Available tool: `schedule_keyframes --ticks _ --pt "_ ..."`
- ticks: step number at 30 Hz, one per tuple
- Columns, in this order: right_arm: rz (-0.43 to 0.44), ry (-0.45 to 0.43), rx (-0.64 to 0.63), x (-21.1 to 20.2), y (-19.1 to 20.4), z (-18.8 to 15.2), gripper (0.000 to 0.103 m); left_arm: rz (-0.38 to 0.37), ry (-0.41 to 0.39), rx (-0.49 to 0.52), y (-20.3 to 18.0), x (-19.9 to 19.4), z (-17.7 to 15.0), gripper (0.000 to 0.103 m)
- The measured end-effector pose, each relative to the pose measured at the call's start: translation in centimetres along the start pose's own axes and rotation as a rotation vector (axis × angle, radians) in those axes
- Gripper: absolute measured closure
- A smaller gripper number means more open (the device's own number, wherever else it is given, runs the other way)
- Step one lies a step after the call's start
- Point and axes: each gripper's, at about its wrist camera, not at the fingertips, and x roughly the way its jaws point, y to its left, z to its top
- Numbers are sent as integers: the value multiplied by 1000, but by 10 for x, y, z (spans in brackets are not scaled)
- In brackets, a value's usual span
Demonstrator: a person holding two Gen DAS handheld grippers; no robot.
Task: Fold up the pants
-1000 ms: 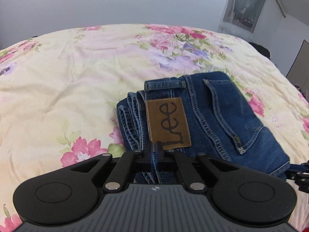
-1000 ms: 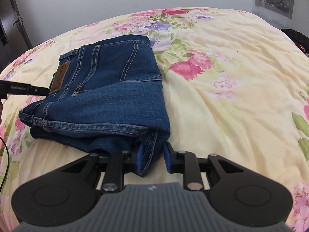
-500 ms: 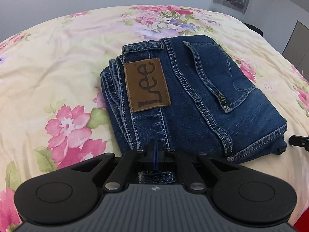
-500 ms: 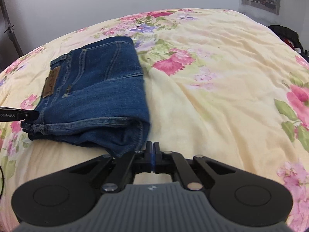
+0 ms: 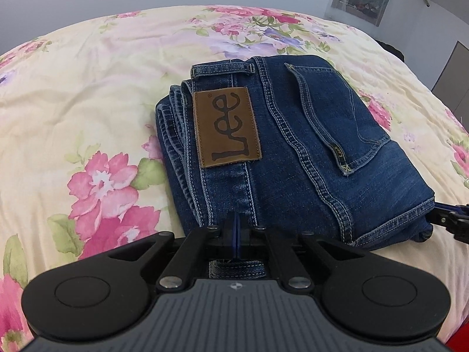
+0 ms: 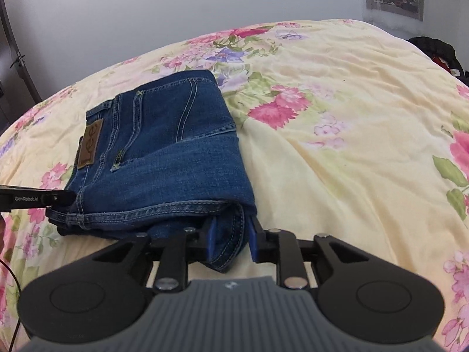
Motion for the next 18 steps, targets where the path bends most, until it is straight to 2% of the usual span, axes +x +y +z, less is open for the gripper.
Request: schedule_keyframes --ticks 4,7,8,11,14,17,18 --pt "-16 12 12 17 0 -3 75 -16 -7 -8 4 0 -2 100" --pt "4 25 8 16 -1 -5 92 -28 -8 -13 6 0 -2 100" --pt "8 18 13 10 -2 -5 102 -30 -8 -13 7 0 -2 100" --pt "22 -10 42 -13 -14 -9 103 -35 -9 -19 8 -1 -3 100" --pt "65 11 117 -24 -29 -14 103 -34 -12 -14 7 -1 -4 99" --pt "-7 30 125 -29 -39 -23 103 -35 -11 -23 8 -1 -4 99" --pt "12 57 213 -29 -54 -26 103 -36 -11 -25 8 -1 -4 99"
